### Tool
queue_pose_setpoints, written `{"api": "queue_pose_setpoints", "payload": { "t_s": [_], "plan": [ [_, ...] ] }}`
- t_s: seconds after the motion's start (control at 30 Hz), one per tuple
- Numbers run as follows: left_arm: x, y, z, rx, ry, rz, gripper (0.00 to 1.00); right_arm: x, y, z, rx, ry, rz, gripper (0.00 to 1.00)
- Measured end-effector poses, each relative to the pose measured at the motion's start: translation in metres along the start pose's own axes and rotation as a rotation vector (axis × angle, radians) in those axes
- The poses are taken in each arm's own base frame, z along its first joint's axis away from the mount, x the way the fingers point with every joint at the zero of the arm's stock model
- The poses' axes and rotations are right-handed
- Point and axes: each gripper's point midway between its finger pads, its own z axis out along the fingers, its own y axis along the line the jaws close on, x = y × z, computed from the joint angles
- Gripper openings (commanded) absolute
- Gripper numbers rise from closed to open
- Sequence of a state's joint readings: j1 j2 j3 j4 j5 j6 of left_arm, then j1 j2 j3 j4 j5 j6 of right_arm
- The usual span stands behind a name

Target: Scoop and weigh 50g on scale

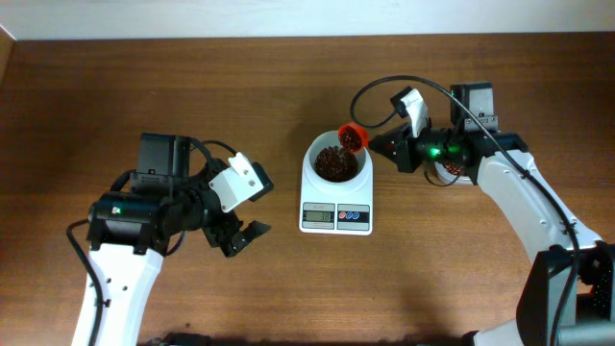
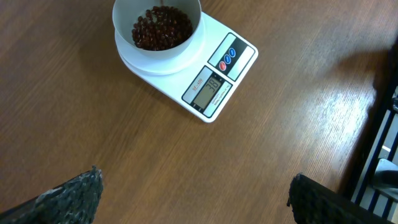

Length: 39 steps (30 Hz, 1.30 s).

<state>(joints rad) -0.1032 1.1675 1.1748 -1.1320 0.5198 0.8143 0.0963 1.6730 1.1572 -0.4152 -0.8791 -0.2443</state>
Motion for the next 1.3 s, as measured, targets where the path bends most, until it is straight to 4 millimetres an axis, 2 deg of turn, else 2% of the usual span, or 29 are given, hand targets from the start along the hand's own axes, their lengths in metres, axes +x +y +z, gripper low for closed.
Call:
{"api": "queue_pose_setpoints", "payload": {
  "t_s": [1.03, 1.3],
  "plan": [
    [0.0, 0.0, 0.0, 0.0, 0.0, 0.0, 0.99, 0.0044, -0.0034, -0.0001, 0.021, 0.019, -0.069, 0.04],
    [0.0, -0.0001, 0.0, 0.001, 0.0, 0.0, 0.99, 0.0037, 0.005, -0.0001, -0.027, 0.009, -0.107, 0.04]
  ]
}}
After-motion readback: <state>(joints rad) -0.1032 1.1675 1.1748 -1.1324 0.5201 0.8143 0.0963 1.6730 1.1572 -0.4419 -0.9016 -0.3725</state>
